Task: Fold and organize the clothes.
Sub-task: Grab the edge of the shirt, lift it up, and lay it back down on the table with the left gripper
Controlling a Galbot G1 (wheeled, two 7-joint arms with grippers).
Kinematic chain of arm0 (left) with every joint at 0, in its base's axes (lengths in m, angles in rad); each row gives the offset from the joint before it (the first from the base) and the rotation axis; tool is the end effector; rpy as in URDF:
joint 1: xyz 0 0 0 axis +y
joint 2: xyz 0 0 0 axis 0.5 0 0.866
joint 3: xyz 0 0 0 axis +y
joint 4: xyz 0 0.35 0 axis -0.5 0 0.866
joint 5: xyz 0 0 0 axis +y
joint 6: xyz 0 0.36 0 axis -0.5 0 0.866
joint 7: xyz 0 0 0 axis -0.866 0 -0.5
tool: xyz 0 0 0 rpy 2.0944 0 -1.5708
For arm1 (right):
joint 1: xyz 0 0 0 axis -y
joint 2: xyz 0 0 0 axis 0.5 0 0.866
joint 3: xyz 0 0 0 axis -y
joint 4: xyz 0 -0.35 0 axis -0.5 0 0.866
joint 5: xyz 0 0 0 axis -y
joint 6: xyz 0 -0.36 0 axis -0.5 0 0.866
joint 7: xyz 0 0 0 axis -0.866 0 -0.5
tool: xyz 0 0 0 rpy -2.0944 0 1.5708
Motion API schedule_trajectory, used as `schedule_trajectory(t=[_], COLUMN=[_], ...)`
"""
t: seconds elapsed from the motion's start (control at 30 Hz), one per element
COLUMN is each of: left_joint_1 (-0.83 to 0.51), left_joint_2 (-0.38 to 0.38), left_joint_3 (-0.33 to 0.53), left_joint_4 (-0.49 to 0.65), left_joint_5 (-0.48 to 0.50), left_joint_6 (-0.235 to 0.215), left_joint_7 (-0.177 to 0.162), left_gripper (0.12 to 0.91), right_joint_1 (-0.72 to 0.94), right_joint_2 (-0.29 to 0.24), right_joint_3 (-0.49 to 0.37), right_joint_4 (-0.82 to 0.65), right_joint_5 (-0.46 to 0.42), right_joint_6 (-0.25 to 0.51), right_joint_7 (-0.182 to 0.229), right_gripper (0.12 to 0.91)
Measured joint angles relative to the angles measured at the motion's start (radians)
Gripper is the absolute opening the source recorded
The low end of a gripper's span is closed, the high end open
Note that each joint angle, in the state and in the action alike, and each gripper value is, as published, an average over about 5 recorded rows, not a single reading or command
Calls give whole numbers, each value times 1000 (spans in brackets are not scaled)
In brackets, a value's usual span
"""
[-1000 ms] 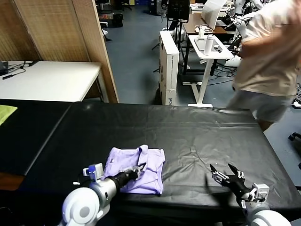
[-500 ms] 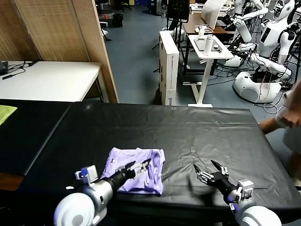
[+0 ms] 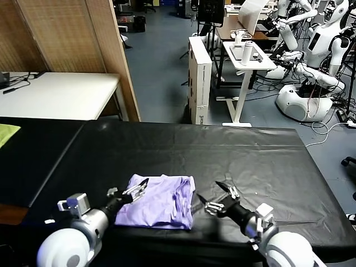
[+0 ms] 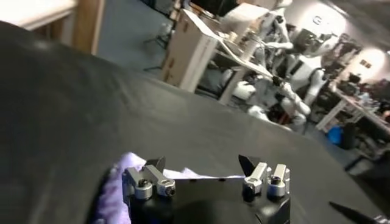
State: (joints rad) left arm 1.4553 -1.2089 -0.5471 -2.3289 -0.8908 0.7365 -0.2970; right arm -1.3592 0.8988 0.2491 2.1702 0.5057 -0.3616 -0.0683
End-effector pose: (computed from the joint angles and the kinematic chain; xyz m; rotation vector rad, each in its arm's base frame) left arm 0.2027 0.0420 -0.1897 -0.2860 -2.5691 0.4487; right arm 0.2216 -0.0284 -0.2450 0.8671 -2.6956 0.1143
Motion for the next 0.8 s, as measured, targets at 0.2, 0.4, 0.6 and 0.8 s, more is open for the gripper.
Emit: schedule_trajectory(t=[0.2,0.4,0.6,0.8], left_joint_1=[4,16,28,40], left_joint_2=[2,-2,-12,-20], left_joint_3=[-8,-12,-12,-14], left_joint_4=[18,29,41,46], left_joint_5=[20,35,53,67], left_joint_6=[0,0,0,0], left_joint_7=[1,1,1,1], left_gripper=[907,907,907,907], right_joint_1=[77,157,199,182], right_joint_2=[50,97,134,140], right_joint_3=[-105,-199,-245,-220], right_joint_4=[-51,-110,-148,-156], right_joint_5=[-54,-102,-137,-146], right_joint_6=[-20,-37,-53,-94], right_joint_7=[26,58,85,126], right_gripper=[907,907,907,907])
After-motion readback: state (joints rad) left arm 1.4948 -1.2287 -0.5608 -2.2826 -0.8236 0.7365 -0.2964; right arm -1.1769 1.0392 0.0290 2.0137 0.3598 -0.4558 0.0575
